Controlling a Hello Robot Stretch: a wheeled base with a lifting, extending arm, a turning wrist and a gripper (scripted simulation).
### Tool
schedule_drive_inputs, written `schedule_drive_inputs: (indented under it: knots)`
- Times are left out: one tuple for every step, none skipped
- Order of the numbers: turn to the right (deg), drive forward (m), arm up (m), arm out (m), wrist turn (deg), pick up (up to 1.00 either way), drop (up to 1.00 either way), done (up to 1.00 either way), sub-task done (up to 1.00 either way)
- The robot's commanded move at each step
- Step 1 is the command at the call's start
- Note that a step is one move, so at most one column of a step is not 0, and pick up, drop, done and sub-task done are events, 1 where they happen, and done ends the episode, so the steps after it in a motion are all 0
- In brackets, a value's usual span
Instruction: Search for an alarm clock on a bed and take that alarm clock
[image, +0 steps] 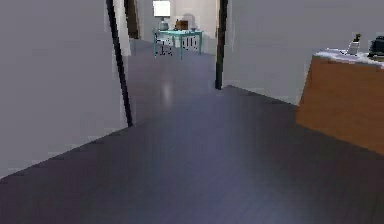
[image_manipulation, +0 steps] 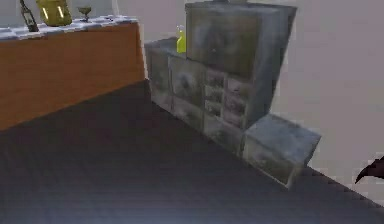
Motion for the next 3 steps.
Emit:
schedule_drive_inputs:
  knots:
    - [0.0,1.0,0.0,0.0,0.0,0.0,0.0,0.0,0.0]
    - [0.0,1.0,0.0,0.0,0.0,0.0,0.0,0.0,0.0]
    - [0.0,1.0,0.0,0.0,0.0,0.0,0.0,0.0,0.0]
